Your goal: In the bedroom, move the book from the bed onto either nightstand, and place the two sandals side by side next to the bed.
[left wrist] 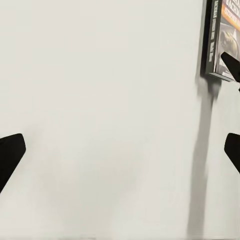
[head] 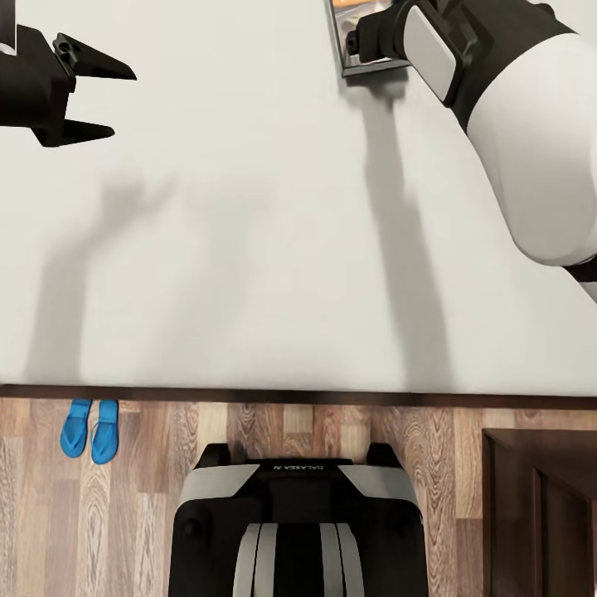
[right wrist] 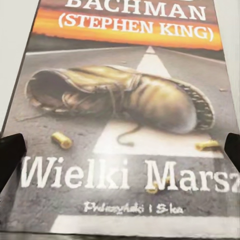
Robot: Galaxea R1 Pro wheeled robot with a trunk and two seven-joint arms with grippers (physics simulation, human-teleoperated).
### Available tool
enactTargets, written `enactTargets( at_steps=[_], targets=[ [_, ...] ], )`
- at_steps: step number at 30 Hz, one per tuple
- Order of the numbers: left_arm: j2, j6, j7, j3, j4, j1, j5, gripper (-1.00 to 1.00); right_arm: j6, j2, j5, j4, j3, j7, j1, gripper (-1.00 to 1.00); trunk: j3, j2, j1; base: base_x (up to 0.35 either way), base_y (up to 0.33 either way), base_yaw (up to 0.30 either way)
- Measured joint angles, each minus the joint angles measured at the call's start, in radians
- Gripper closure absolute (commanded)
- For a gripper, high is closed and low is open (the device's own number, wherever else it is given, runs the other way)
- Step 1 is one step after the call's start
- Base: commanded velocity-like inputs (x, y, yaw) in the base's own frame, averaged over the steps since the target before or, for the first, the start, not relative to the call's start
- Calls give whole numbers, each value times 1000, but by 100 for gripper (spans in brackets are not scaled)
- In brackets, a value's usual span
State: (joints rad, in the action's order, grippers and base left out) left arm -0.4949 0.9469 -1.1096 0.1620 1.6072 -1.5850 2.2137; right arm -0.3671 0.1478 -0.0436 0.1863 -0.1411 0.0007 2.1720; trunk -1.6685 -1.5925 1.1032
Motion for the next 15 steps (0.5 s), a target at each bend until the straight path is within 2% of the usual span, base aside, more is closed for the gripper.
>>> enactTargets(
  at_steps=[9, 15],
  targets=[
    [0, 0, 0, -1, 0, 0, 0, -100, -1, 0, -3, 0, 0, -1, 1, -100, 0, 0, 0, -210, -57, 0],
    [0, 0, 0, -1, 0, 0, -1, -100, -1, -1, -2, 0, 1, 0, 1, -100, 0, 0, 0, -94, -22, 0]
  ],
)
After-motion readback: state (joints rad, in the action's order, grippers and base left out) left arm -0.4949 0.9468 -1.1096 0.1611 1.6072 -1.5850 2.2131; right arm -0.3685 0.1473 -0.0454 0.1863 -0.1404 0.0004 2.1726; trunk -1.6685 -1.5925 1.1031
